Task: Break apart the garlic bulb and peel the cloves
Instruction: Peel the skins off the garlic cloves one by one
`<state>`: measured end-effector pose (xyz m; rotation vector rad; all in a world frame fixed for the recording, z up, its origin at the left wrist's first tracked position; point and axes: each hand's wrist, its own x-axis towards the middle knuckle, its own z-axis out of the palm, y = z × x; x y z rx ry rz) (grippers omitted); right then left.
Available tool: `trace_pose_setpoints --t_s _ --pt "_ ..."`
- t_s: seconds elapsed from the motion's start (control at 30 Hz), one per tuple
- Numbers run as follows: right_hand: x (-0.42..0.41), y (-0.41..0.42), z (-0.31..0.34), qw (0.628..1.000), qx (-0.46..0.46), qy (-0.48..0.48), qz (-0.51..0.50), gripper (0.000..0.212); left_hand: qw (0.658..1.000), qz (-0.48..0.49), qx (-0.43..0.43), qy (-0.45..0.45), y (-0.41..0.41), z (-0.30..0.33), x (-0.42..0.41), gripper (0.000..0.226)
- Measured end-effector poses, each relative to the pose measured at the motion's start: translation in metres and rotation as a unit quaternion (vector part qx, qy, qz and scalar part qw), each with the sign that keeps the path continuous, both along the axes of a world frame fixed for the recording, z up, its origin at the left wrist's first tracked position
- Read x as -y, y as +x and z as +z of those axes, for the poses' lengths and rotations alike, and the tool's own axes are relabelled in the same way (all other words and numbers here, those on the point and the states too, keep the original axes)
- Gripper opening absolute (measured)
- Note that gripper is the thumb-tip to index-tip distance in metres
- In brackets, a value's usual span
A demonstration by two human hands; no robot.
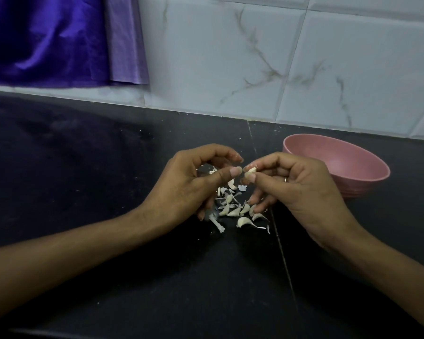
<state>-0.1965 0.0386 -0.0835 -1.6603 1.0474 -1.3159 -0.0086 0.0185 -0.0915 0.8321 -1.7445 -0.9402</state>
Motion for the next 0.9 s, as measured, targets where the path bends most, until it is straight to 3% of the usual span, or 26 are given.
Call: trace_pose_setpoints --t_s 0.27,0.5,0.9 --pt "-0.0012 -0.0004 0.003 0.999 0.0 0.042 0.029 0.019 0.999 -0.005 -0.018 -0.04 0.0014 0.0012 0.0026 0.021" --pt "-0.0027 -0.001 0.0062 0.998 -0.004 0.049 0.032 0.018 0.989 0.018 0.022 -0.145 0.0039 0.0003 0.0067 0.012" --pt "-0.0043 -0.0008 0.0079 0.998 -0.001 0.059 0.029 0.013 0.97 0.046 0.06 -0.23 0.0046 0.0013 0.0075 0.01"
